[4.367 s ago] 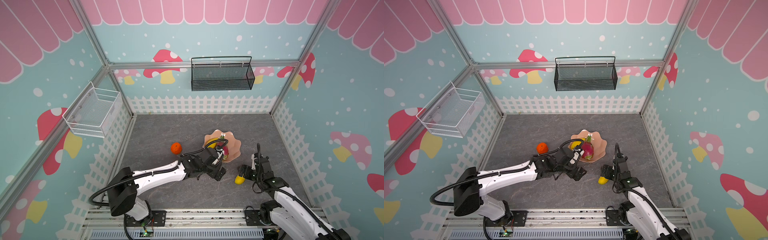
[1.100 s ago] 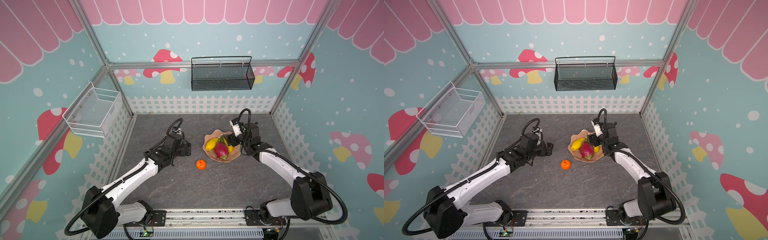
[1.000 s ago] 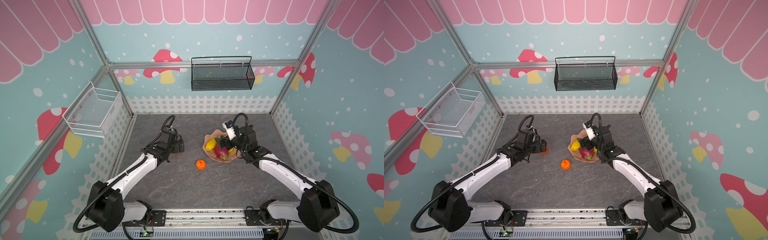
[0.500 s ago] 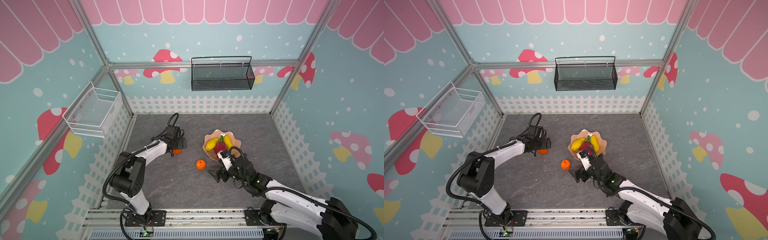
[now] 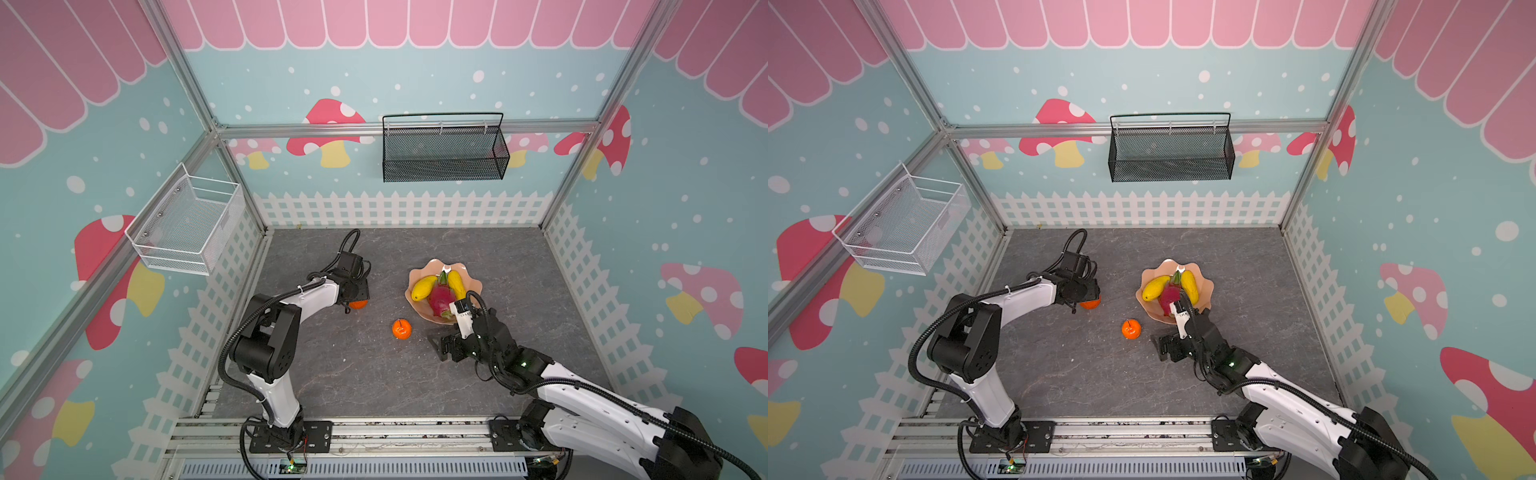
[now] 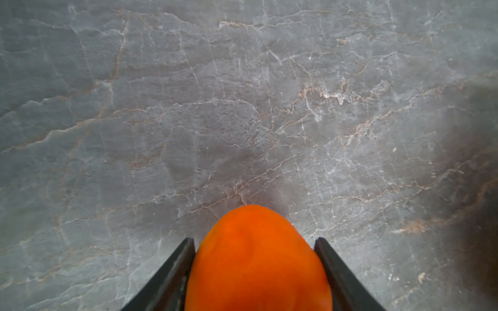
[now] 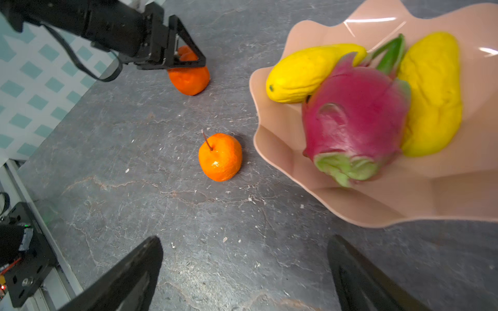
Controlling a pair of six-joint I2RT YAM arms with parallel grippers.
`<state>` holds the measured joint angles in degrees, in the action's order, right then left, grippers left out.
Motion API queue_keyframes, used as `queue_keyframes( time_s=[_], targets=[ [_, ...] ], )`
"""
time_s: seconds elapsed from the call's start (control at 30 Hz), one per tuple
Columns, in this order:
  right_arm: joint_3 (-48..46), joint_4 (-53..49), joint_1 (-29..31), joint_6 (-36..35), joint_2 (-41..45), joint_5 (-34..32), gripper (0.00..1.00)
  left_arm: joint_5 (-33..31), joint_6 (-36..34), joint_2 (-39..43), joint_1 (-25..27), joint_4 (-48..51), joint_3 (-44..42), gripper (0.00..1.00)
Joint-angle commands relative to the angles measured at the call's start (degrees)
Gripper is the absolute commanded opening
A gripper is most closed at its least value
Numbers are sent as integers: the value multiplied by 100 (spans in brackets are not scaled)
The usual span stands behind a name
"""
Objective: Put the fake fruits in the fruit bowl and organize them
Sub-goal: 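Grasp the large orange fruit with the left gripper while the right gripper withdraws, then place the large orange fruit into the bowl with the left gripper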
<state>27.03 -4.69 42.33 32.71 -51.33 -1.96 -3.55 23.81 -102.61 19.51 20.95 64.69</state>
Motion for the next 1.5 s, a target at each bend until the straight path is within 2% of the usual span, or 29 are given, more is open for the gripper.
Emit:
queue_keyframes(
  time_s=[0.0,0.17,0.27,0.43,0.57,0.77,0.93,1.23,1.47],
  targets=[
    [150,-720,-415,618,542,-242,99,49,-3,647,330,47,4,61],
    [-28,-1009,-1396,634,1133,500,99,-205,-87,1307,1300,221,368,61],
    [-224,-934,-1620,748,1285,868,99,-89,-197,1371,1888,142,728,61],
    [-406,-898,-1667,973,1654,955,99,735,-534,823,2626,-305,1417,61],
    [-463,-1075,-1668,1036,2070,947,99,874,-724,81,2980,-342,2185,61],
    [-639,-1225,-1666,1163,2792,948,99,1048,-981,-960,3181,-344,3187,61],
    [-602,-1391,-1668,1096,2857,918,99,1067,-1140,-1547,3294,-272,3668,61],
    [-570,-1476,-1666,1019,3149,760,99,1041,-1357,-2295,3296,1,4148,62],
    [-567,-1483,-1666,956,3017,762,99,990,-1441,-2585,3296,170,4283,65]
  ],
)
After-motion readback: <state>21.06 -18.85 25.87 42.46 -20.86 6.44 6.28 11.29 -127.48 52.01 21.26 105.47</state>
